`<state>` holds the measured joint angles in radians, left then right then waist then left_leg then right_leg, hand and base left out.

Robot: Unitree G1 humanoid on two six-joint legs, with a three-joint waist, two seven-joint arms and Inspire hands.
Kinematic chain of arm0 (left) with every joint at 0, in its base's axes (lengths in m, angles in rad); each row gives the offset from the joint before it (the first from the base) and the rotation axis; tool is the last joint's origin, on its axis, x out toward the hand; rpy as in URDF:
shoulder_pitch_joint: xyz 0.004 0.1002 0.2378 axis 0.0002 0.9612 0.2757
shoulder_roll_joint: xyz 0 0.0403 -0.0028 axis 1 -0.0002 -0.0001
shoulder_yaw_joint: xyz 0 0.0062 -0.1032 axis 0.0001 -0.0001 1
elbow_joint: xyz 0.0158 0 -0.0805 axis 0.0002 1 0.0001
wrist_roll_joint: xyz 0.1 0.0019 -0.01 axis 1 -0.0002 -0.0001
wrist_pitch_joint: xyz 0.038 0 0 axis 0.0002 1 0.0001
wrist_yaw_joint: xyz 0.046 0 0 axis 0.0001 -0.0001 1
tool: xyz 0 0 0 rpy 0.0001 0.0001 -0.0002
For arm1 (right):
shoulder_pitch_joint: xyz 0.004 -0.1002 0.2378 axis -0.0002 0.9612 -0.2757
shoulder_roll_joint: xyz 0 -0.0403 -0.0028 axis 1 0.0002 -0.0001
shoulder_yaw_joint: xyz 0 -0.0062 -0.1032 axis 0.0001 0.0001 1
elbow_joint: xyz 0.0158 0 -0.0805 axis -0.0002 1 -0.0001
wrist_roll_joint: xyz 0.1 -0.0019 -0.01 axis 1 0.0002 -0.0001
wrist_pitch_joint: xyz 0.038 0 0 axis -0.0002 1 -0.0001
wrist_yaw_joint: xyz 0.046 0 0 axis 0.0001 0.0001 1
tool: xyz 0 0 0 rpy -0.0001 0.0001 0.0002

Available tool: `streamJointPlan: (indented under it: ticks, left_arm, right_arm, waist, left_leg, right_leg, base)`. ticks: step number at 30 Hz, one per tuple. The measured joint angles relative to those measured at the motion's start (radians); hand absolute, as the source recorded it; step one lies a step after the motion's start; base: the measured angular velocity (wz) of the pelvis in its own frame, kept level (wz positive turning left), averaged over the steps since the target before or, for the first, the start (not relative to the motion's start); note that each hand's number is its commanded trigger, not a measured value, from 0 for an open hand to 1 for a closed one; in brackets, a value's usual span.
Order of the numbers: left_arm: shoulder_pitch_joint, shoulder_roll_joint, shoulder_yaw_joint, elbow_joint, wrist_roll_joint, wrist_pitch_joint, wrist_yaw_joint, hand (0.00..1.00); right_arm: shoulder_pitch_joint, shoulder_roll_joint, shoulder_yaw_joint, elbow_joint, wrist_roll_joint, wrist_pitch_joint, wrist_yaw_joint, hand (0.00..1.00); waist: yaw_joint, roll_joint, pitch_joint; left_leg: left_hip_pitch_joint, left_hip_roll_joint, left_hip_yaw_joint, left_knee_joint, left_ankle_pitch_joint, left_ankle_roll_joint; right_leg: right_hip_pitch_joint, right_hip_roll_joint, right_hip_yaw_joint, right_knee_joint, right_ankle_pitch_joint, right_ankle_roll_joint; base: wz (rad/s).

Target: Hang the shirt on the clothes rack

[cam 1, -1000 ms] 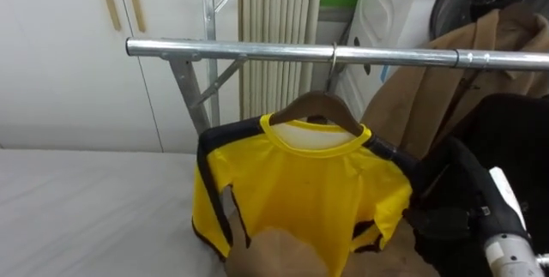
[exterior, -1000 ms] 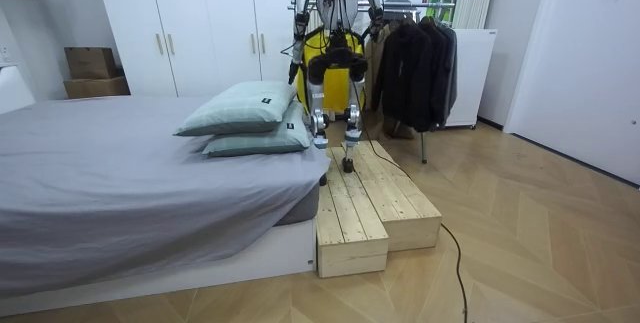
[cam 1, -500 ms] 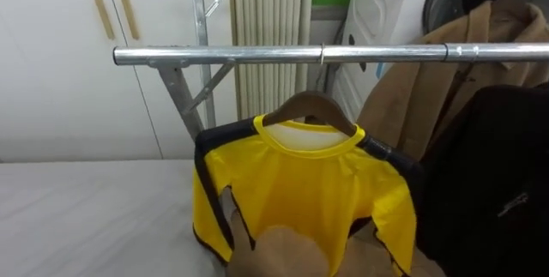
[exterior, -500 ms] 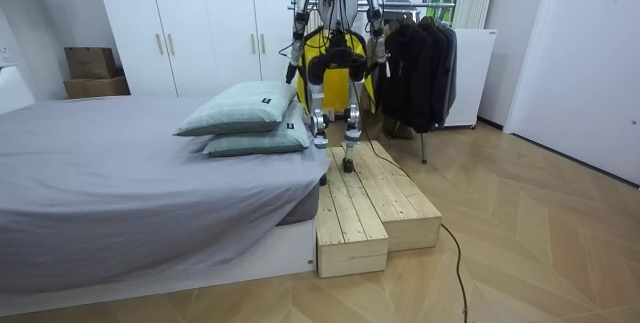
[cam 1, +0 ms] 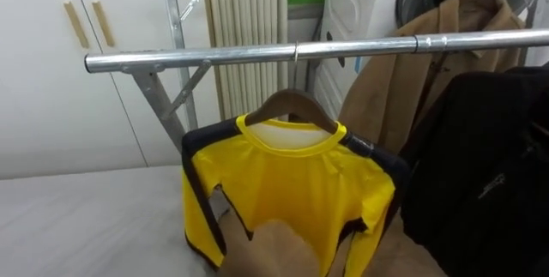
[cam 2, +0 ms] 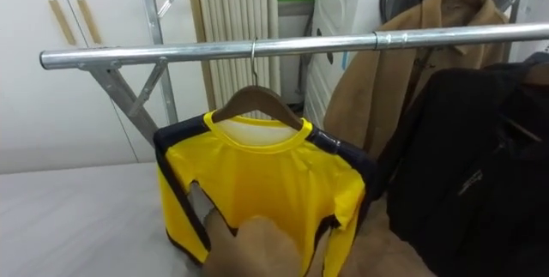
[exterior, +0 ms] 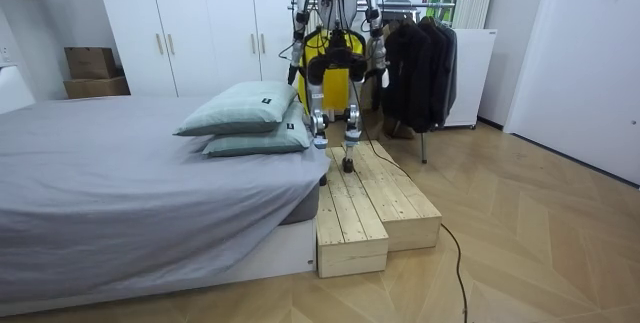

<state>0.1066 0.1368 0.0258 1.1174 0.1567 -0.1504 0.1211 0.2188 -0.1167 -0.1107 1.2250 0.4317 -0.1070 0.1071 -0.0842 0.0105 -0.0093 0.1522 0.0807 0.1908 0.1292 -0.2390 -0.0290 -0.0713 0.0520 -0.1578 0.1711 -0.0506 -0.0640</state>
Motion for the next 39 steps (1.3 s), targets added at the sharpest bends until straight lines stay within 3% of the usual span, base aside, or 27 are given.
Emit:
streamJointPlan:
  ticks: [13, 28, 39]
  left_arm:
    - [-0.001, 0.009, 0.011, 0.007, -0.011, 0.021, -0.049, 0.00]
    - [-0.007, 0.010, 0.012, 0.007, -0.009, 0.051, -0.059, 0.00]
    - [-0.012, 0.009, 0.011, 0.003, -0.009, 0.062, -0.060, 0.00]
  right_arm:
    - [-0.043, -0.008, -0.029, 0.068, -0.005, 0.056, 0.040, 0.00]
    - [-0.063, -0.018, -0.039, 0.068, -0.044, 0.110, 0.039, 0.00]
    - [-0.066, -0.019, -0.036, 0.062, -0.043, 0.119, 0.036, 0.00]
  waist:
    - [0.003, -0.008, 0.0099]
    - [0.000, -0.006, 0.0073]
    - [0.000, -0.003, 0.0066]
  left_leg:
    - [0.016, -0.002, 0.003, 0.002, 0.000, 0.001]
    - [0.016, -0.001, -0.004, -0.001, -0.011, 0.007]
    - [0.018, 0.000, -0.002, 0.004, -0.011, 0.007]
  right_leg:
    - [0.013, -0.005, 0.012, -0.001, -0.006, 0.006]
    - [0.017, -0.001, 0.003, 0.002, -0.007, 0.008]
    - [0.020, -0.002, -0.010, 0.003, -0.014, 0.011]
  base:
    - [-0.02]
    - [0.01]
    - [0.00]
